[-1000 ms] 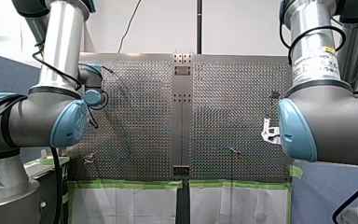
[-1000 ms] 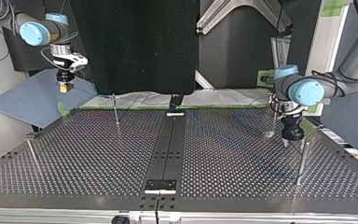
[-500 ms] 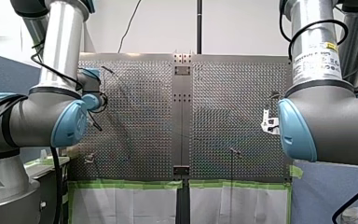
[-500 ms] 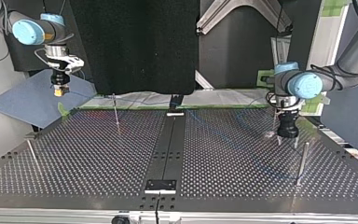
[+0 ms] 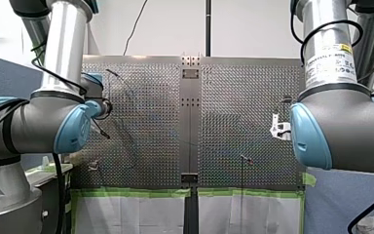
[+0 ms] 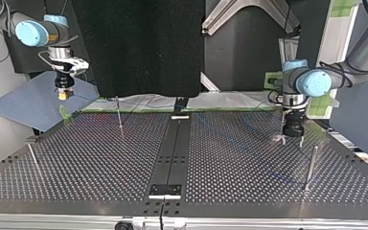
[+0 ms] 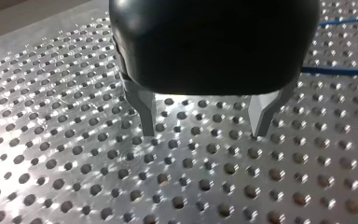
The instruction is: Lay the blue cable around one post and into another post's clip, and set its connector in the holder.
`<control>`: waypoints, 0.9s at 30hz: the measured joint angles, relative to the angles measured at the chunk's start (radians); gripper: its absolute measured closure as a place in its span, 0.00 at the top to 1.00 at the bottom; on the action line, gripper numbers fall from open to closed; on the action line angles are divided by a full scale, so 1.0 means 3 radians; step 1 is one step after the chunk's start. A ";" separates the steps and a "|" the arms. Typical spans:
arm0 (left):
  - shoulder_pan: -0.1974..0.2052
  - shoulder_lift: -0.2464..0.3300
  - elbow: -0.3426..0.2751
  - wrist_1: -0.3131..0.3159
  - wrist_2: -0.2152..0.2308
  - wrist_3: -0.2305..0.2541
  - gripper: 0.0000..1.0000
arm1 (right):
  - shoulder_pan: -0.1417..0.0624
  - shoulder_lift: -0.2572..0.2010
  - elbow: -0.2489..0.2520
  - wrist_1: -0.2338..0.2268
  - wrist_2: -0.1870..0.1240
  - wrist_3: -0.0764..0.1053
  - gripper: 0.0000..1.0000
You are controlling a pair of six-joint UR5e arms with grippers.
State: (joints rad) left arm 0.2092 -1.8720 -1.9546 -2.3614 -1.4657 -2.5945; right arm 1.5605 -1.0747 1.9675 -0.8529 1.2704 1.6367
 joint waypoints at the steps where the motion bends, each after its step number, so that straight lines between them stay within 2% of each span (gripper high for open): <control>1: -0.0002 0.0015 -0.0018 0.0020 0.0026 -0.0028 0.99 | 0.0005 0.0000 0.0000 -0.0002 0.0000 -0.0002 0.00; 6: -0.0010 0.0126 -0.0127 0.0151 0.0146 -0.0172 0.99 | 0.0026 0.0000 0.0000 -0.0004 0.0000 -0.0011 0.00; 16: -0.0033 0.0282 -0.0256 0.0402 0.0168 -0.0435 0.99 | 0.0050 0.0000 0.0000 0.0003 0.0000 -0.0016 0.00; 27: -0.0057 0.0460 -0.0385 0.0444 0.0172 -0.0737 0.99 | 0.0054 0.0000 0.0000 0.0014 0.0000 -0.0019 0.00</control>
State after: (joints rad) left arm 0.1920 -1.7339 -2.0702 -2.2283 -1.4141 -2.8157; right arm 1.5769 -1.0747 1.9675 -0.8488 1.2703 1.6309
